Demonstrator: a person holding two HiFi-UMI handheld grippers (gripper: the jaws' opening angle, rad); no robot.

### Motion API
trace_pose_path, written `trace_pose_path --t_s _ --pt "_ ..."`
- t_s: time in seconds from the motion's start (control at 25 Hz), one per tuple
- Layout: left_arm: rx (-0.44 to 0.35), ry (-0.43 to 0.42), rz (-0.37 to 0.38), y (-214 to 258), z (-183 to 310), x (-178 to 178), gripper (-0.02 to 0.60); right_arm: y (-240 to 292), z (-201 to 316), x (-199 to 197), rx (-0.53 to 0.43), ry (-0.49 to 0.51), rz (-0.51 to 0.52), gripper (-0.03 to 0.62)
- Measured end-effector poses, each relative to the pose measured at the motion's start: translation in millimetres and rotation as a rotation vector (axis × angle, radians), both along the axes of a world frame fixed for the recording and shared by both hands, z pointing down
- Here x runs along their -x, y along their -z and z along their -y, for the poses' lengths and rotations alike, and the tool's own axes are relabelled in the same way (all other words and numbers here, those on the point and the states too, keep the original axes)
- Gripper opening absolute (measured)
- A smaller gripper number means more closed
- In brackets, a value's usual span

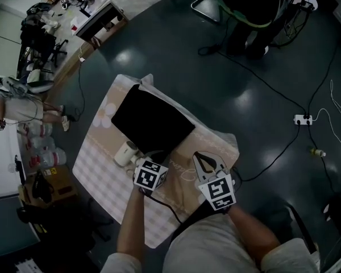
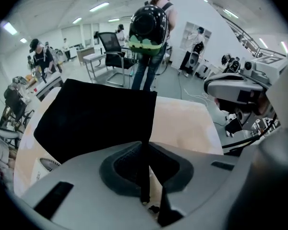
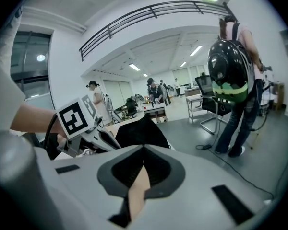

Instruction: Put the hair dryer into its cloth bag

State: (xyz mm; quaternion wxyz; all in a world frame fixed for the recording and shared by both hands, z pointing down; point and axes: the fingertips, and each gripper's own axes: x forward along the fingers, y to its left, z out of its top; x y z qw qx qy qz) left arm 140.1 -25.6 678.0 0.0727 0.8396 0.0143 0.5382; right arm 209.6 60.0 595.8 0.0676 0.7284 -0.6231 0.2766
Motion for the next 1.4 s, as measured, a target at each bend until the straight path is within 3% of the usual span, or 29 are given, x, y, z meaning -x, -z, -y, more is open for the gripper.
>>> trace_pose_path --t_s 0.48,0.64,0.76,0.88,1.12,1.2,1.32,1.4 --pt "0.022 -0.096 0.058 -18 -9 3 0.024 -7 -5 -3 0.019 -0.008 0.002 0.015" --pt "0.042 -0.111 0.076 -20 -12 2 0.086 -7 -4 -4 0.021 -0.011 0.001 0.015" --pt "0.028 -0.082 0.07 -25 -4 -1 0.081 -8 -3 -6 0.025 -0.014 0.001 0.015" --pt "0.011 -0.054 0.076 -26 1 0 0.023 -9 -5 -7 0.027 -0.021 0.002 0.015" --pt "-0.03 -0.106 0.099 -28 -4 0 0.03 -11 -10 -10 0.029 -0.029 0.006 0.015" --pt "-0.03 -0.118 0.127 -34 -5 1 0.085 -12 -10 -10 0.031 -0.029 0.009 0.015" --pt "-0.041 -0.134 0.152 -37 -4 0 0.084 -11 -10 -10 0.031 -0.028 0.005 0.015" --pt "-0.03 -0.102 0.134 -36 -3 -1 0.044 -11 -11 -12 0.032 -0.03 0.004 0.015"
